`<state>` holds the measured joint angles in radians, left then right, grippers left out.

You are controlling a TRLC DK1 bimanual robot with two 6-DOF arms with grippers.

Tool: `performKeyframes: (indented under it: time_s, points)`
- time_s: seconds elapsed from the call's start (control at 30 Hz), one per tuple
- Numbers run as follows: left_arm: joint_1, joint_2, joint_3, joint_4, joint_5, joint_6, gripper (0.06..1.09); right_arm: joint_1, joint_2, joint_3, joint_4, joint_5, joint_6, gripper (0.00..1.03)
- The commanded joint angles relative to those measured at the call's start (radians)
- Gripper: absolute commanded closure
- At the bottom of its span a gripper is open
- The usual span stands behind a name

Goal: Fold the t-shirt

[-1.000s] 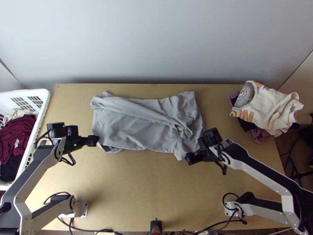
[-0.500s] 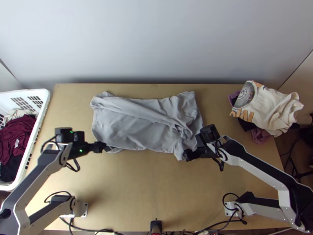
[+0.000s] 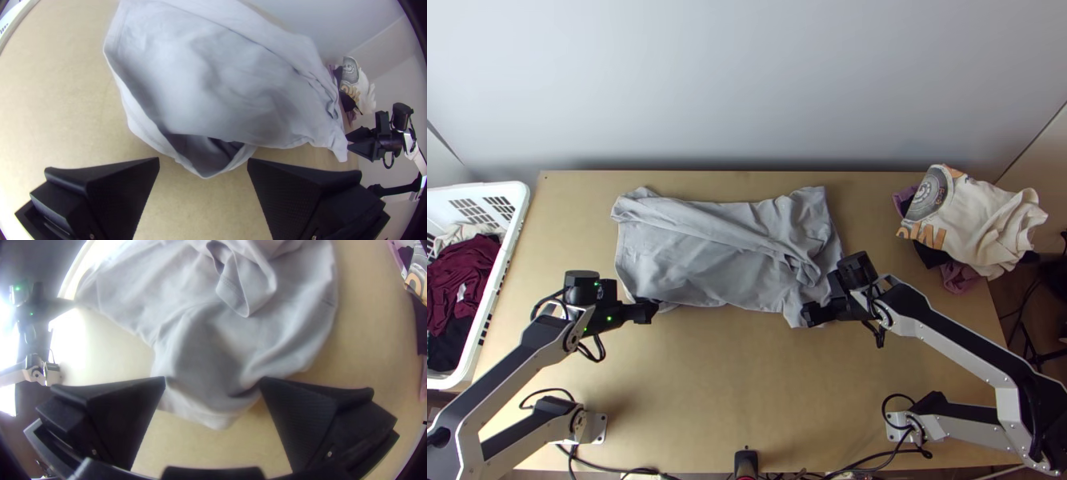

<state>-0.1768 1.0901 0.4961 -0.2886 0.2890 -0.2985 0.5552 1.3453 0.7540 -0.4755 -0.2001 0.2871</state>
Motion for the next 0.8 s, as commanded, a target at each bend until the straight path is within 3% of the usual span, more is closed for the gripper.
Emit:
performKeyframes:
  time_s: [0.0,0.1,0.3,0.4,0.43,0.5,0.57,0.6,0.7,0.77]
  points:
    - [-0.021,0.008,-0.018,0.043,-0.073,-0.008,0.12,-0.001,0.0,0.007,0.0,0.001,0.0,0.04]
    - [-0.021,0.027,-0.021,0.085,-0.14,-0.01,0.12,-0.001,0.0,0.005,0.0,0.001,0.001,0.04]
    - [-0.026,0.028,-0.024,0.078,-0.148,-0.016,0.12,0.002,0.009,0.002,0.008,0.001,0.006,0.04]
    - [-0.027,0.021,-0.028,0.071,-0.148,-0.019,0.21,0.005,0.011,0.004,0.008,0.001,0.007,0.04]
    - [-0.03,0.013,-0.031,0.068,-0.148,-0.021,0.27,0.006,0.011,0.005,0.008,0.001,0.007,0.04]
    - [-0.036,0.008,-0.033,0.068,-0.148,-0.022,0.52,0.006,0.012,0.007,0.008,0.001,0.007,0.04]
    - [-0.032,0.01,-0.027,0.068,-0.148,-0.031,0.99,0.006,0.015,0.01,0.008,0.001,0.007,0.04]
    - [-0.03,0.013,-0.022,0.057,-0.148,-0.033,1.04,0.006,0.015,0.011,0.009,0.001,0.007,0.04]
    - [-0.026,-0.002,-0.027,0.052,-0.148,-0.033,1.05,0.006,0.022,0.013,0.009,0.002,0.006,0.06]
    - [-0.024,-0.007,-0.028,0.052,-0.148,-0.034,1.05,0.003,0.026,0.01,0.011,0.01,0.006,0.16]
